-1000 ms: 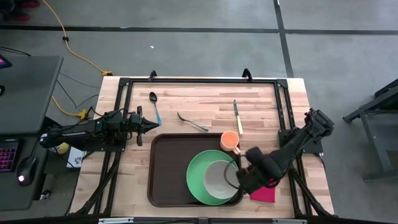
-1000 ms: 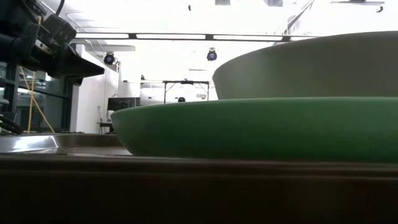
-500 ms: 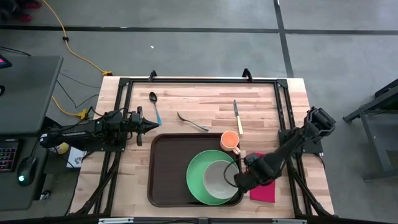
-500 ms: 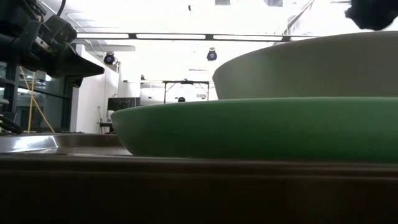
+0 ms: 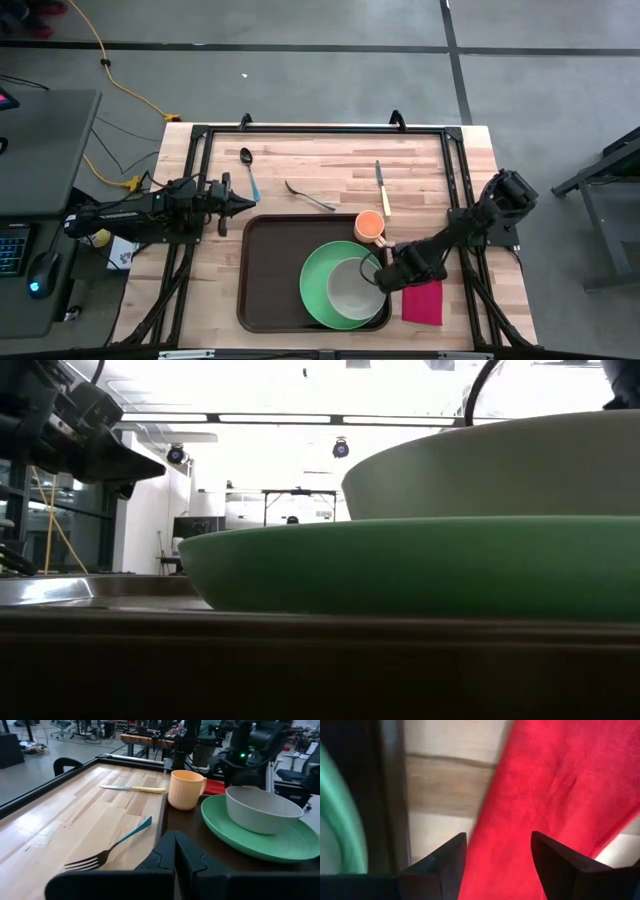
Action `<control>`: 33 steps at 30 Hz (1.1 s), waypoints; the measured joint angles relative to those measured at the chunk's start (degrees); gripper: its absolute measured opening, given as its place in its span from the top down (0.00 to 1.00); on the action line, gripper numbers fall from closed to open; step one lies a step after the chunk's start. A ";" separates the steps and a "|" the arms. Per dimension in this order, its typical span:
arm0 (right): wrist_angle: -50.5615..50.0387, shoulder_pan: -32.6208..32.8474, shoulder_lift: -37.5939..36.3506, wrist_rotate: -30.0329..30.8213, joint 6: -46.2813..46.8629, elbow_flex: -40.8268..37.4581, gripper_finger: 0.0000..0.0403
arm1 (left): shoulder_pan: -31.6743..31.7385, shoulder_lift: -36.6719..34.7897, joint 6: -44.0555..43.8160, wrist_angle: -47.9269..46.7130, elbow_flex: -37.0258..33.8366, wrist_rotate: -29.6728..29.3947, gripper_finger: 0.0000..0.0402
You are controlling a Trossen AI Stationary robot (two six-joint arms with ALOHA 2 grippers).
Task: Set up tray
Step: Put the red napkin on the black serving tray
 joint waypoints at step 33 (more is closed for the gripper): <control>0.77 -1.90 -3.50 4.66 -0.58 -4.89 0.50 | 0.00 0.00 0.00 0.16 0.00 1.48 0.92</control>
